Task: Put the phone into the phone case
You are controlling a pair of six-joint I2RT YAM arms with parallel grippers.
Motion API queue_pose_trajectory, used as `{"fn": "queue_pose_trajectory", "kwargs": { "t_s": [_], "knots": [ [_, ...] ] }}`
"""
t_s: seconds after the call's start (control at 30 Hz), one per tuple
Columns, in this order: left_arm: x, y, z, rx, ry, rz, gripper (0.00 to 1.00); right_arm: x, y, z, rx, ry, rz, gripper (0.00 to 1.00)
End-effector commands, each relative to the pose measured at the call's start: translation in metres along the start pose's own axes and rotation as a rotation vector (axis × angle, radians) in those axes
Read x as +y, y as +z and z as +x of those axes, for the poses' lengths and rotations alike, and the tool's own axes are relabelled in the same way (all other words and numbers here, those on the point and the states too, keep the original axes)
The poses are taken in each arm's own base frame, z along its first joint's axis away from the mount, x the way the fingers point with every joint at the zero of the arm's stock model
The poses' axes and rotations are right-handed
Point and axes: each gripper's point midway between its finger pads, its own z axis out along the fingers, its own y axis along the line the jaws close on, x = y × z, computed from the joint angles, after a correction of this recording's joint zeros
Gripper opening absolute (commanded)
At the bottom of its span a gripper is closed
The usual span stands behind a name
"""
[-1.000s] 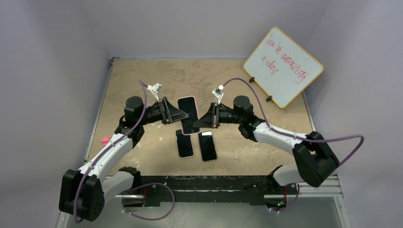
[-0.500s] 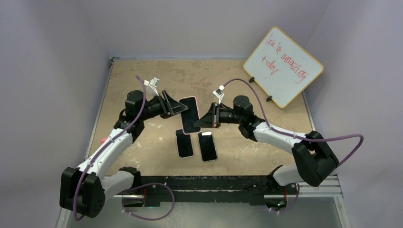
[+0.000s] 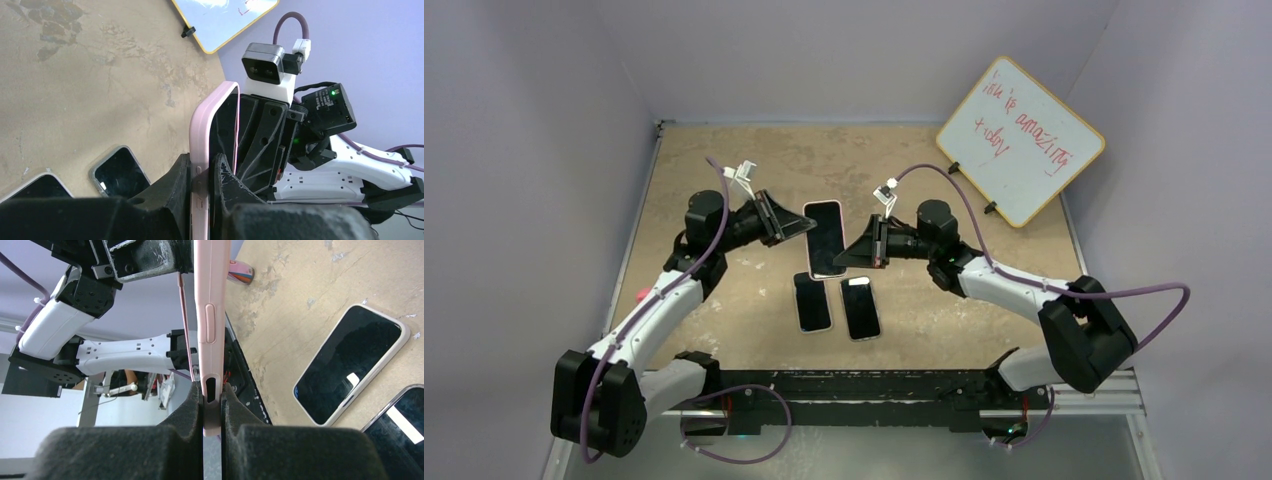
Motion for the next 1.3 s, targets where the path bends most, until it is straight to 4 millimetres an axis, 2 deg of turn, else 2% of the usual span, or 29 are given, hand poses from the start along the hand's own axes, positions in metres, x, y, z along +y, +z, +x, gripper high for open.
{"fn": "queue_pose_trajectory", "kwargs": {
  "t_s": [0.0, 0.07, 0.23, 0.3, 0.37, 0.47, 0.6, 0.77, 0.93, 1.13, 1.27],
  "knots": [
    [0.003, -0.001, -0.024, -0.086, 0.125, -0.067, 0.00, 0.016, -0.002, 0.001, 0.014, -0.048, -0.032, 0.00],
    [0.003, -0.003, -0.026, -0.092, 0.154, -0.084, 0.01, 0.015, -0.001, -0.001, 0.003, -0.041, -0.019, 0.00],
    [0.006, -0.014, -0.031, -0.083, 0.227, -0.179, 0.48, 0.001, 0.001, -0.004, -0.020, 0.006, 0.025, 0.00],
    [0.007, -0.019, -0.032, -0.076, 0.261, -0.207, 0.74, -0.003, 0.003, -0.006, -0.031, 0.013, 0.041, 0.00],
    [0.006, -0.024, -0.031, -0.061, 0.299, -0.220, 0.81, -0.011, 0.003, -0.007, -0.032, 0.026, 0.083, 0.00],
    [0.006, -0.031, -0.026, -0.023, 0.365, -0.237, 0.85, -0.040, -0.004, -0.013, -0.063, 0.038, 0.252, 0.00],
    [0.019, -0.040, -0.015, 0.046, 0.450, -0.283, 0.88, -0.064, -0.026, -0.017, -0.076, 0.041, 0.400, 0.00],
    [0.040, -0.049, -0.003, 0.099, 0.491, -0.347, 0.88, -0.103, -0.074, -0.020, -0.093, 0.055, 0.668, 0.00],
    [0.042, -0.050, 0.001, 0.114, 0.500, -0.340, 0.88, -0.127, -0.114, -0.014, -0.068, 0.095, 0.818, 0.00],
    [0.043, -0.055, -0.001, 0.110, 0.518, -0.363, 0.88, -0.125, -0.119, 0.000, 0.008, 0.112, 0.817, 0.00],
    [0.042, -0.055, 0.000, 0.108, 0.518, -0.359, 0.88, -0.135, -0.116, 0.014, 0.079, 0.140, 0.806, 0.00]
  ]
}}
